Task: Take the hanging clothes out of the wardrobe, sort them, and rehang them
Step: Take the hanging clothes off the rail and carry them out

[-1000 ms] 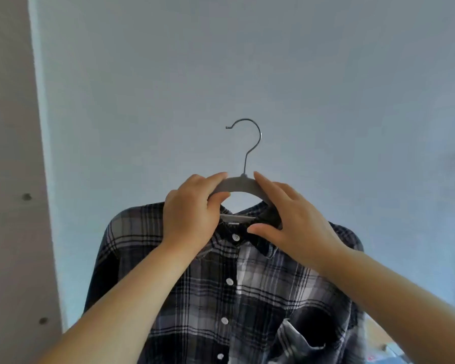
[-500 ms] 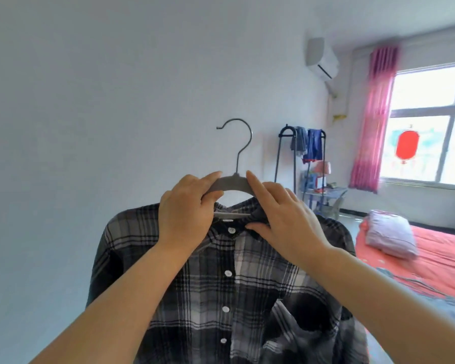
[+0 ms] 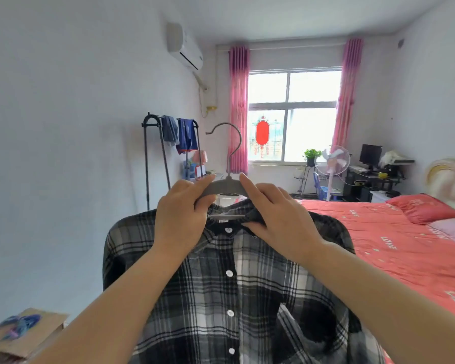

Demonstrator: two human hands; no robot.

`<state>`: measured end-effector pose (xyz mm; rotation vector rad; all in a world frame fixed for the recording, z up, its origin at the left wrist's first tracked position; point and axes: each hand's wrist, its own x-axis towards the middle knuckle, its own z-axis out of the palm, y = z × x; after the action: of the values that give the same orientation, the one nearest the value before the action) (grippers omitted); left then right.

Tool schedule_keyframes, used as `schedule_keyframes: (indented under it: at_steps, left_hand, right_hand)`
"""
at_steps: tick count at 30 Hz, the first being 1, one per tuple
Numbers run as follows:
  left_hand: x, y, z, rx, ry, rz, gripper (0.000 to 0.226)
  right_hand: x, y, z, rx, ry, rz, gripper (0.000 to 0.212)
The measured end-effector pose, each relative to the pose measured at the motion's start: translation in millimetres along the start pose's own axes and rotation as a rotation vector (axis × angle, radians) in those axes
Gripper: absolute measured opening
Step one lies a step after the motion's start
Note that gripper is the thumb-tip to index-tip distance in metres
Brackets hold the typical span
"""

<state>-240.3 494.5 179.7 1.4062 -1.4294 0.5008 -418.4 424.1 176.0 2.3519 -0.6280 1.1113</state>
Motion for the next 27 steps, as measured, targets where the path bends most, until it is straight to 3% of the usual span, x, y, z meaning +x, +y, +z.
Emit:
schedule_keyframes:
  at_steps: [6, 11, 17, 23, 27]
  left_hand:
    - [8, 29, 97, -0.157, -0.118, 0.092, 0.043]
    - [7, 24, 164, -0.109, -0.252, 0.249, 0.067]
    - [20, 8, 238, -0.117, -0.349, 0.302, 0.08]
    - [49, -18, 323, -0.123, -0.324, 0.368, 0.082]
    - [59, -33, 375, -0.167, -0.294, 0.378, 0.072]
  right_hand:
    - [-49, 83, -4, -0.146, -0.017, 0.083, 0.089]
    - [-82, 138, 2, -0.22, -0.049, 0.181, 0.092]
    - [-95, 195, 26, -0.317, -0.097, 0.206, 0.095]
    - [-93, 252, 70, -0.356, -0.132, 0.23, 0.096]
    - [-100, 283, 102, -0.355, -0.145, 0.264, 0.099]
